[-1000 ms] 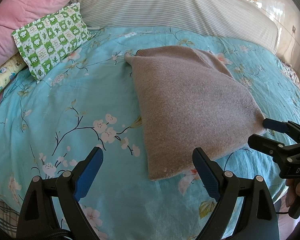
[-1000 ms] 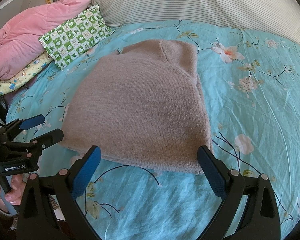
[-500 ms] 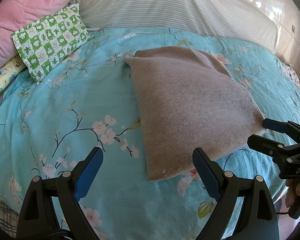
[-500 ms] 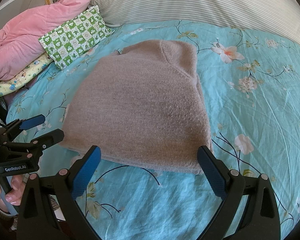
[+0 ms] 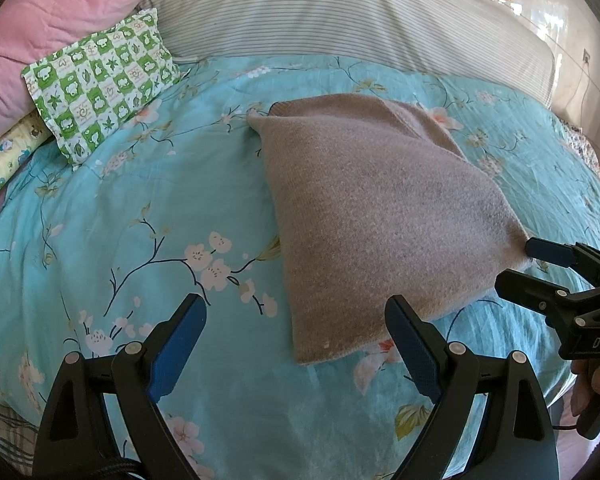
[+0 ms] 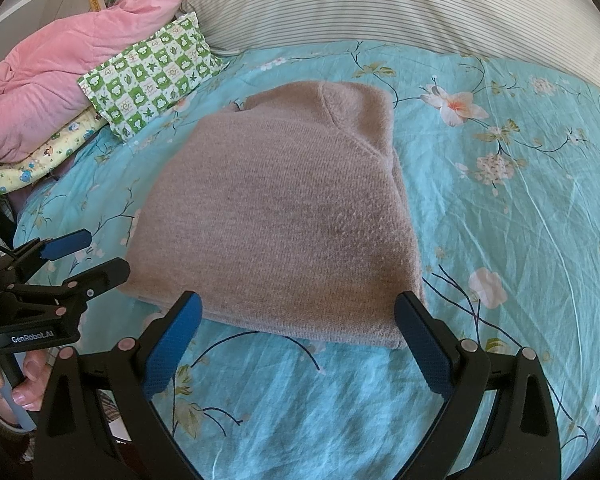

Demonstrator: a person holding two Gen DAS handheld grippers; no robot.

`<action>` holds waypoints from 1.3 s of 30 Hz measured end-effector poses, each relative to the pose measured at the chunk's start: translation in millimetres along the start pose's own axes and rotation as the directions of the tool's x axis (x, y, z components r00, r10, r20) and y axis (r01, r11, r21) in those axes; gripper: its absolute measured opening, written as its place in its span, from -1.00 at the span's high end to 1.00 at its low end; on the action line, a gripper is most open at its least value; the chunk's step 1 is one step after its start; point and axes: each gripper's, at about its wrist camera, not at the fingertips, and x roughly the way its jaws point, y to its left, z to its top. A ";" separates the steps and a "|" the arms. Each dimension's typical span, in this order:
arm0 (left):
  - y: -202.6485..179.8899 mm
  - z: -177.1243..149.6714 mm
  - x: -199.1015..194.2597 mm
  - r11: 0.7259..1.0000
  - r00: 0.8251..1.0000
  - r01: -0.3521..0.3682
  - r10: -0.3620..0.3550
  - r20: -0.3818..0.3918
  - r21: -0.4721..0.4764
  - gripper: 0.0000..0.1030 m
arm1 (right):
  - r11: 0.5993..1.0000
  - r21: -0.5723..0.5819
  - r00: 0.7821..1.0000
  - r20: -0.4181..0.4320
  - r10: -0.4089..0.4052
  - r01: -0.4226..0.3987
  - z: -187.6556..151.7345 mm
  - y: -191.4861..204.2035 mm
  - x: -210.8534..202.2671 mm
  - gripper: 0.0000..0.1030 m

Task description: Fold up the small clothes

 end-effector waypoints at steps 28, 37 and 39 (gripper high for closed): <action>10.4 18.8 -0.4 0.999 0.998 -0.044 0.045 0.044 -0.020 -0.78 | 0.999 0.036 0.999 0.032 0.007 -0.008 13.0 0.1 -6.2 -0.88; 8.3 20.1 1.2 0.998 0.998 -0.059 0.060 0.035 -0.024 -0.78 | 0.999 0.038 0.999 0.036 0.015 -0.016 14.9 -0.3 -5.9 -0.89; 7.5 20.3 1.2 0.998 0.998 -0.055 0.056 0.035 -0.024 -0.78 | 0.999 0.037 0.999 0.039 0.017 -0.019 15.9 -2.8 -6.8 -0.89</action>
